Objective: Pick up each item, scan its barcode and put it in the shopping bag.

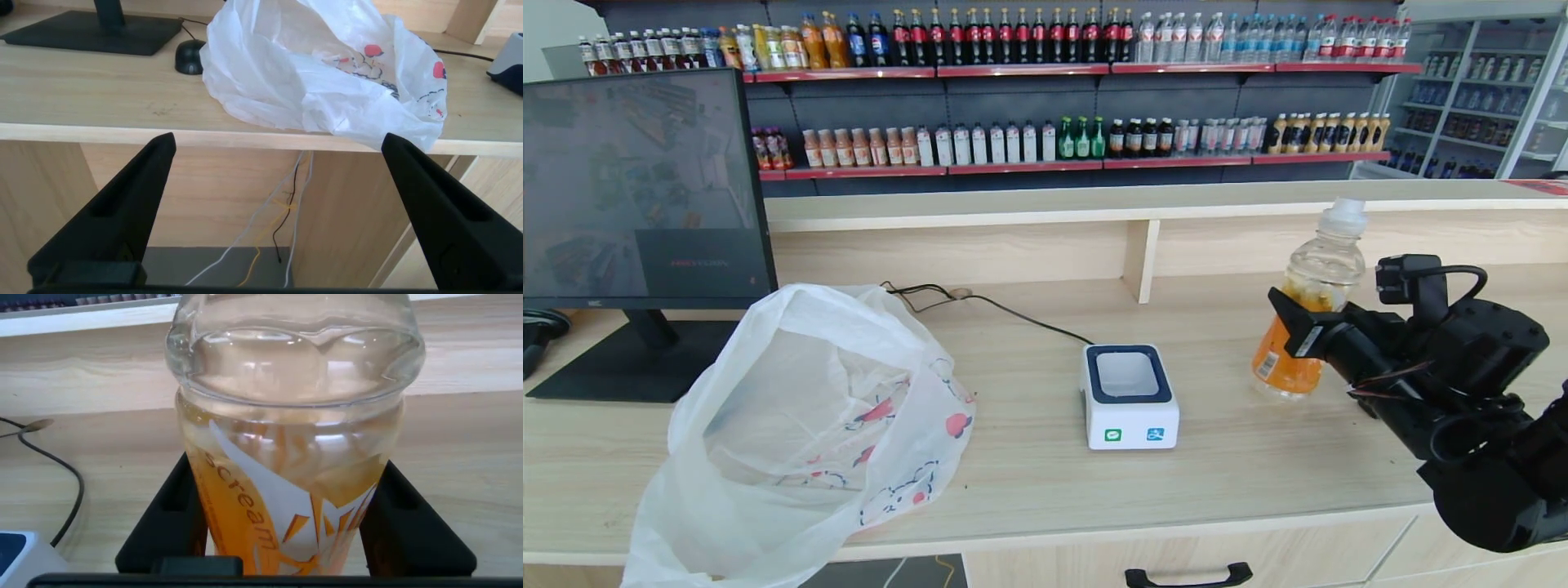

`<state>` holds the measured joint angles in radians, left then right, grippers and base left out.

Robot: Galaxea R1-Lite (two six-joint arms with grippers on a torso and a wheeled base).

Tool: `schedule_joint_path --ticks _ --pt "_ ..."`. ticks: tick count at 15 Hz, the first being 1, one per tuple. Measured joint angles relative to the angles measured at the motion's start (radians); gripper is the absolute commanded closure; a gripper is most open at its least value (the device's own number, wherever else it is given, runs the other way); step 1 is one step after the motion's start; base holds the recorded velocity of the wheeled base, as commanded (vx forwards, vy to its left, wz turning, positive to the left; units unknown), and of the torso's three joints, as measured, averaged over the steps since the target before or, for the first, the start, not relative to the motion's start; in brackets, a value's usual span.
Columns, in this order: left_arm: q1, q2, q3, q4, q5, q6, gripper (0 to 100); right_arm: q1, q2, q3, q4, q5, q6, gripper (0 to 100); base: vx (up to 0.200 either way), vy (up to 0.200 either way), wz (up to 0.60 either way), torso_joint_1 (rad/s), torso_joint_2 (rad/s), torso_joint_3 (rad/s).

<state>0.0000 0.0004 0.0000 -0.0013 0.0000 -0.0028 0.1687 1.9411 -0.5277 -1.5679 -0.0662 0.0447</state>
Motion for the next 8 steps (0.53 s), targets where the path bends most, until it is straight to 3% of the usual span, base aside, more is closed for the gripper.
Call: schedule_joint_path --ticks 8 --pt "0.0 0.0 0.0 0.0 0.0 0.0 0 0.047 -0.14 0.069 -0.001 0.0 -0.004 100 0.0 0.0 0.0 0.0 0.0 0.0"
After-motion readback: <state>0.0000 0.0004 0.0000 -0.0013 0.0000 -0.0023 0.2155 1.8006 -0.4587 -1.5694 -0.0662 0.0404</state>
